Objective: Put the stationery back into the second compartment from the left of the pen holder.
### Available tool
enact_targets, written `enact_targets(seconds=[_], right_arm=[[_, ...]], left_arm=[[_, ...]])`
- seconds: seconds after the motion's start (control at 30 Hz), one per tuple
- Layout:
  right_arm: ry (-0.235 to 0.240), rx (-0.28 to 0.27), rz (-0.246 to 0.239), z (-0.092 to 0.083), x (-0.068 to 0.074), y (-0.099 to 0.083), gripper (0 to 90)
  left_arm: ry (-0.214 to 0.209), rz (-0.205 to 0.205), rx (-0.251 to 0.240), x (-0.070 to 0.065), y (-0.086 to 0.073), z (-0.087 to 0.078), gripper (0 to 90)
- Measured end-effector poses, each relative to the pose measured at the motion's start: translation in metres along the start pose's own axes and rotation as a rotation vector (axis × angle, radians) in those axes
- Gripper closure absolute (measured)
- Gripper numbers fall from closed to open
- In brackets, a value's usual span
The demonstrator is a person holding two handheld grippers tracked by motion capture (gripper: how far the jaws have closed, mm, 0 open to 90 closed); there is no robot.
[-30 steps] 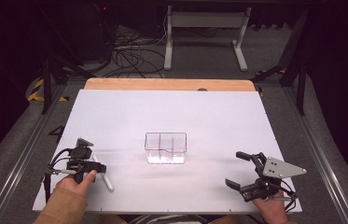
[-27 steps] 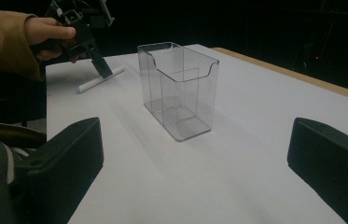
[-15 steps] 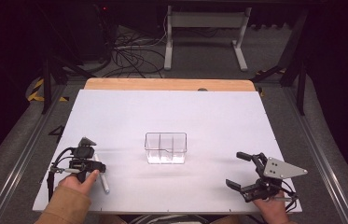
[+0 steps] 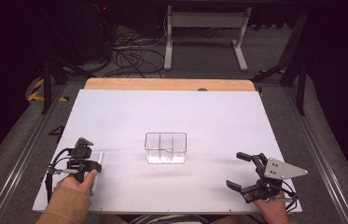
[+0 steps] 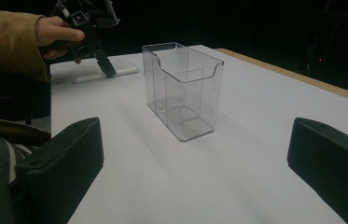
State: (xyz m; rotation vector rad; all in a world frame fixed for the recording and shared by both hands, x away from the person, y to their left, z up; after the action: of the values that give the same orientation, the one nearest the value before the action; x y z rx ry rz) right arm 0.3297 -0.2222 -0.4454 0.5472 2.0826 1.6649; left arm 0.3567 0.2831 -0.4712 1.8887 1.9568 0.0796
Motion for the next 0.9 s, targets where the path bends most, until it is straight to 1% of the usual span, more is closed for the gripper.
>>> enact_targets(seconds=[0.07,0.1,0.13,0.2,0.23,0.27,0.37,0.4,0.6,0.63,0.67,0.73,0.77,0.87,0.9], right_arm=[[-0.001,0.000,-0.001,0.000,0.000,0.000,4.1],[-0.001,-0.001,-0.001,0.000,0.000,0.000,4.1],[-0.002,-0.001,-0.001,0.000,0.000,0.000,4.1],[-0.002,-0.001,-0.001,0.000,0.000,0.000,4.1],[-0.001,0.000,0.000,0.000,0.000,0.000,4.1],[-0.001,0.001,-0.001,0.000,0.000,0.000,4.1],[-0.001,0.001,0.000,0.000,0.000,0.000,4.1],[-0.002,0.000,-0.002,0.000,0.000,0.000,4.1],[-0.004,-0.002,-0.002,-0.001,0.000,0.000,4.1],[-0.004,-0.003,-0.002,0.000,0.001,0.000,4.1],[-0.006,-0.001,-0.003,0.000,0.001,0.000,4.1],[-0.006,-0.001,-0.002,0.000,0.001,0.000,4.1],[-0.005,-0.001,-0.002,-0.001,0.001,0.000,4.1],[-0.003,-0.002,-0.001,0.000,0.002,0.000,4.0],[-0.002,-0.003,-0.002,0.000,0.002,0.000,4.0]], left_arm=[[0.008,0.009,-0.012,0.000,0.000,-0.001,78.0],[-0.004,0.008,-0.016,-0.001,0.000,-0.002,78.1],[-0.003,0.018,-0.025,-0.001,0.001,-0.003,78.1],[-0.019,0.025,-0.047,-0.004,0.002,-0.008,78.1],[-0.028,0.041,-0.060,-0.004,0.002,-0.011,78.1],[-0.039,0.046,-0.072,-0.006,0.003,-0.014,78.1],[-0.062,0.080,-0.115,-0.009,0.004,-0.021,78.1],[-0.067,0.087,-0.133,-0.010,0.005,-0.023,78.1],[-0.116,0.160,-0.242,-0.017,0.007,-0.036,78.1],[-0.126,0.167,-0.259,-0.018,0.007,-0.038,78.1],[-0.142,0.171,-0.279,-0.019,0.007,-0.041,78.1],[-0.158,0.182,-0.322,-0.021,0.008,-0.045,78.1],[-0.170,0.200,-0.347,-0.022,0.008,-0.048,78.1],[-0.207,0.233,-0.411,-0.027,0.008,-0.056,78.1],[-0.210,0.242,-0.435,-0.028,0.008,-0.059,78.1]])
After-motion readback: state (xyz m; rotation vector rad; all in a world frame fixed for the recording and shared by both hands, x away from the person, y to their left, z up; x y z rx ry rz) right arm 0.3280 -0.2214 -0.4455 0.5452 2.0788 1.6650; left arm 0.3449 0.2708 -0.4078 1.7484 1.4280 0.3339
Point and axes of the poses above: each handheld gripper's, and its own axes: z roughly forward along the jaws, y roughly out of its top, x roughly to its left, the point moved 3 cm from there along z, roughly forward along the jaws, and after that the axes turned 6 degrees about -y, right-handed, at the moved point
